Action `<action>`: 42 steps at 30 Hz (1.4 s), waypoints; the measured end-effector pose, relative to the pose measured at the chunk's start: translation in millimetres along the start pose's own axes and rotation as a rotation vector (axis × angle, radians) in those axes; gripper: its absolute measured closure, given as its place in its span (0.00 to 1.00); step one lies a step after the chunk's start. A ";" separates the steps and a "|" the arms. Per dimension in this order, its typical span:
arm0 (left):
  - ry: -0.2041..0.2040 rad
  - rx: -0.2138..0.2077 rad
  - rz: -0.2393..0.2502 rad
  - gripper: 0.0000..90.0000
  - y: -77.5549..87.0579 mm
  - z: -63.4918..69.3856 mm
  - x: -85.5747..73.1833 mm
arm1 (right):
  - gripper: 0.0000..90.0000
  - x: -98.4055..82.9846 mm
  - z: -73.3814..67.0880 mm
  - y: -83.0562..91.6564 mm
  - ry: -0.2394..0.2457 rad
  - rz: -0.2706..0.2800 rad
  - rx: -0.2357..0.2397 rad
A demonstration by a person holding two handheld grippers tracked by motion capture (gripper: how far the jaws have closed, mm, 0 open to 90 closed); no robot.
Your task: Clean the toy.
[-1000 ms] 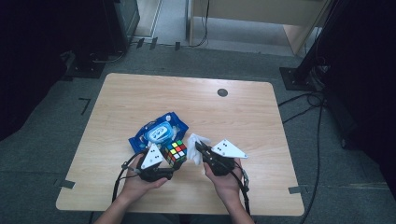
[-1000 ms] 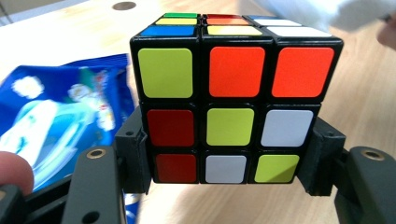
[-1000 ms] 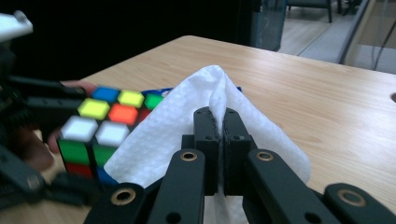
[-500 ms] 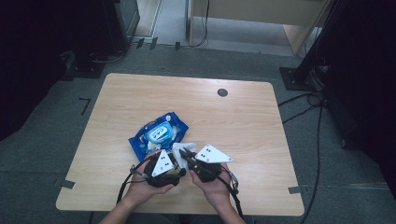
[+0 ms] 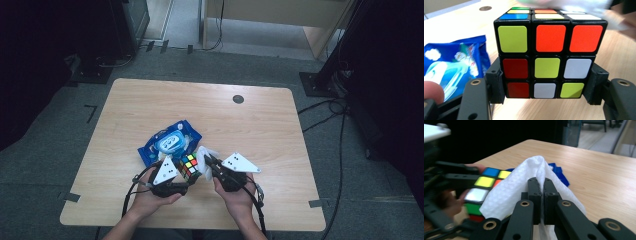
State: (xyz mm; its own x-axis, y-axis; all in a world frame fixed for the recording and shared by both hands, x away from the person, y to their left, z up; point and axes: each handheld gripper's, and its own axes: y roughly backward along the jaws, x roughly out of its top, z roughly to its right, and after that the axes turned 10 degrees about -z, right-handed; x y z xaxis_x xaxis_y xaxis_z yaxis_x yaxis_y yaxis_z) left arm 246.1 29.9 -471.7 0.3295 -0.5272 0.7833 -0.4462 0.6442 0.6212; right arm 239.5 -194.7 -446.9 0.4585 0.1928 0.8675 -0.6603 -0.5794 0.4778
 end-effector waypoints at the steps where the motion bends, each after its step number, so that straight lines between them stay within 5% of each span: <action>1: -0.014 0.002 -0.005 0.38 -1.3 2.3 0.8 | 0.98 0.2 0.0 -0.6 -0.004 0.005 -0.001; 6: -0.036 0.005 -0.027 0.38 -6.7 9.4 1.8 | 0.98 5.5 -16.8 -2.7 0.060 0.021 0.035; 12: 0.044 -0.021 0.009 0.38 2.2 -7.3 0.1 | 0.98 7.8 -39.9 3.0 0.165 0.049 0.093; 15: 0.062 -0.016 0.025 0.38 7.7 -13.2 -0.9 | 0.97 7.9 -32.6 7.0 0.139 0.060 0.091; 20: 0.031 -0.016 0.020 0.38 5.1 -6.4 -0.1 | 0.97 3.2 -5.7 6.8 0.031 0.037 0.057; 23: 0.012 -0.028 0.018 0.38 2.8 -0.1 3.0 | 0.97 -0.4 3.4 5.8 0.014 0.006 0.025; 26: -0.011 -0.026 -0.007 0.38 -0.9 3.2 3.4 | 0.97 0.2 -1.8 7.7 0.030 0.017 -0.002; 31: -0.032 -0.017 -0.038 0.38 -6.7 9.3 3.4 | 0.97 2.4 -13.6 3.1 0.055 0.014 0.049; 37: 0.006 -0.008 -0.024 0.38 -2.4 -0.4 1.5 | 0.96 5.0 -36.6 4.6 0.135 0.026 0.126; 39: 0.021 -0.002 -0.012 0.38 1.3 -5.2 0.9 | 0.96 6.4 -35.2 6.6 0.137 0.028 0.123; 42: 0.030 0.005 -0.005 0.38 5.2 -9.9 -0.2 | 0.96 4.3 -16.7 8.1 0.079 0.019 0.081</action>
State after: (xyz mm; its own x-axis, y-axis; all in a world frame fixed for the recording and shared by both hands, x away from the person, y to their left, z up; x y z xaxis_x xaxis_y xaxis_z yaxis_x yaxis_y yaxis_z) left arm 252.0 38.9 -468.5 0.3570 -0.5134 0.7804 -0.4488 0.6384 0.6253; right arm 226.2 -185.4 -436.9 0.3958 0.2407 0.8862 -0.6168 -0.6453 0.4508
